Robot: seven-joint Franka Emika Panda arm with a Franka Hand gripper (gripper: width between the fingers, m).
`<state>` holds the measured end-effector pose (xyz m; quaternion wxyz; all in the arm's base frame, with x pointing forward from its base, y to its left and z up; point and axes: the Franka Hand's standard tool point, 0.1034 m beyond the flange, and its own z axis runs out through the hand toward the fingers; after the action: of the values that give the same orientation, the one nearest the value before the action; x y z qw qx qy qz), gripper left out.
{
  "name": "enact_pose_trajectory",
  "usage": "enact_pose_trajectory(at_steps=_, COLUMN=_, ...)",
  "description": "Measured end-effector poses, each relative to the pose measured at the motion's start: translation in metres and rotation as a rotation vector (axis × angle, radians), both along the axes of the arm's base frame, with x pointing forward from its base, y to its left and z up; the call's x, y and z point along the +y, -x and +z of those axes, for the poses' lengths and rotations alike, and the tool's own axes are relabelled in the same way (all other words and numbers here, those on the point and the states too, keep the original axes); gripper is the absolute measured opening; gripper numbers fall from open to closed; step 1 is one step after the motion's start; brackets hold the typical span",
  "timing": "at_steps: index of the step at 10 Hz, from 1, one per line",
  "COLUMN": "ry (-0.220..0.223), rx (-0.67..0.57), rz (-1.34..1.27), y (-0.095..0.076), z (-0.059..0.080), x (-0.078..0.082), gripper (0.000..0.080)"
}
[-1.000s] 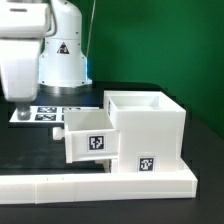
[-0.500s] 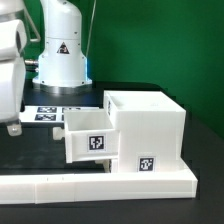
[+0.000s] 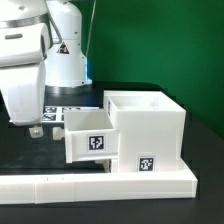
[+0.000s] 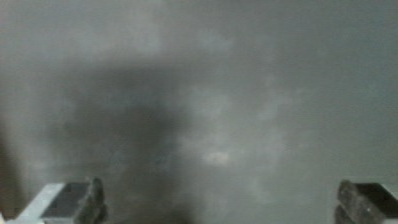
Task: Assemble drawer
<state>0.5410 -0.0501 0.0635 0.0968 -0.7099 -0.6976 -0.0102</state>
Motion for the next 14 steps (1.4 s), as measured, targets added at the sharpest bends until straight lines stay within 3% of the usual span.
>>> enact_pose_trajectory(at_steps=1, ry=-0.002, rx=0.001, rz=0.005, y=0.000, z=0.000, x=0.006, gripper=0.0649)
enact_pose_trajectory(at_steps=6, ry=0.000, rx=-0.002, rz=0.004, y=0.000, z=0.000, x=0.003, gripper=0.0649)
enact_pose_trajectory(at_steps=10, ry=0.016, rx=-0.043, rz=0.121, y=-0.006, z=-0.001, x=0.020, gripper=0.0649)
enact_pose_trajectory(at_steps=14, ry=0.015, rx=-0.030, rz=0.058, y=-0.006, z=-0.007, x=0.051, gripper=0.0649)
